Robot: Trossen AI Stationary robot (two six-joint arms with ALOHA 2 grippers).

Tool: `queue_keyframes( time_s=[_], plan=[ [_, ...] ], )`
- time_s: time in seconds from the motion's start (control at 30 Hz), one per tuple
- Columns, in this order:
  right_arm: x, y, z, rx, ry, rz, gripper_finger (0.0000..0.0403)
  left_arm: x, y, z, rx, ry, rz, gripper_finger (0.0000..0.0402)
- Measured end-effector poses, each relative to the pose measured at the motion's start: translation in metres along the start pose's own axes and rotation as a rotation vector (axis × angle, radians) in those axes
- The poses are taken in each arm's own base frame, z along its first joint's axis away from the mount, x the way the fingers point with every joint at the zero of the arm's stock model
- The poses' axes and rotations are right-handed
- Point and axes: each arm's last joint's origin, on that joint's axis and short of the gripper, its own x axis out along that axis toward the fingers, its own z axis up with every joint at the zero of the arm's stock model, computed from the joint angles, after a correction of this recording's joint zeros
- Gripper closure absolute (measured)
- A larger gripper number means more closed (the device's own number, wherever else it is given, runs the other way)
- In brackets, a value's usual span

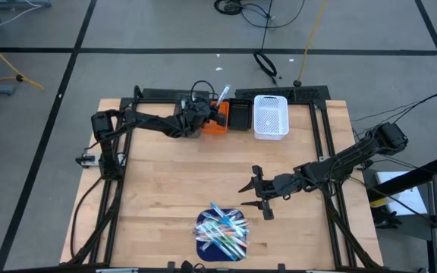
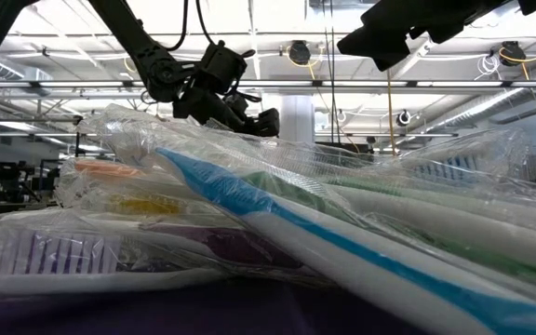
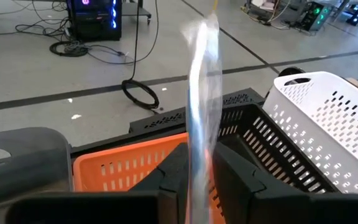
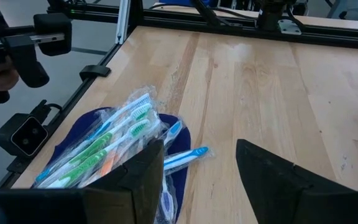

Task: Pick & Place Toothbrushes
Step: Put the blue toothbrush into the orange bin, then put the green toothbrush into the light black bin

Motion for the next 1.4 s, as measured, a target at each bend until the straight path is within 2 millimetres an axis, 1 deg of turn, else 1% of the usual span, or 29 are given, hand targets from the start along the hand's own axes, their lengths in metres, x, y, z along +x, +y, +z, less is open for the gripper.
queue_keyframes(
  time_s=[0.1, 0.43, 0.5, 0.63, 0.73, 0.83, 0.93, 1.07, 1.23, 1.4],
  plan=[
    [0.000, 0.000, 0.000, 0.000, 0.000, 0.000, 0.0211, 0.000, 0.000, 0.000, 0.001, 0.000, 0.000, 0.0320],
    [0.000, 0.000, 0.000, 0.000, 0.000, 0.000, 0.0211, -0.001, -0.002, -0.001, 0.010, 0.010, -0.007, 0.0321],
    [0.000, 0.000, 0.000, 0.001, 0.000, 0.000, 0.0211, -0.002, -0.004, -0.002, 0.016, 0.029, -0.055, 0.0321],
    [0.000, 0.000, -0.001, 0.012, 0.006, 0.002, 0.0211, -0.009, -0.014, 0.002, 0.032, 0.073, -0.253, 0.0321],
    [0.000, 0.000, -0.004, 0.044, 0.038, 0.001, 0.0211, -0.019, -0.026, 0.003, 0.068, 0.106, -0.364, 0.0321],
    [0.004, 0.001, -0.009, 0.082, 0.073, -0.003, 0.0211, -0.034, -0.038, 0.004, 0.110, 0.143, -0.457, 0.0321],
    [0.011, 0.006, -0.017, 0.097, 0.107, 0.005, 0.0211, -0.051, -0.049, 0.003, 0.163, 0.189, -0.523, 0.0321],
    [0.026, 0.016, -0.030, 0.118, 0.138, 0.026, 0.0211, -0.076, -0.061, -0.001, 0.244, 0.266, -0.562, 0.0321],
    [0.042, 0.033, -0.038, 0.117, 0.077, 0.080, 0.0211, -0.104, -0.073, -0.012, 0.319, 0.370, -0.594, 0.0321],
    [0.049, 0.048, -0.038, 0.128, -0.012, 0.135, 0.0211, -0.123, -0.084, -0.028, 0.357, 0.452, -0.622, 0.0321]
  ],
)
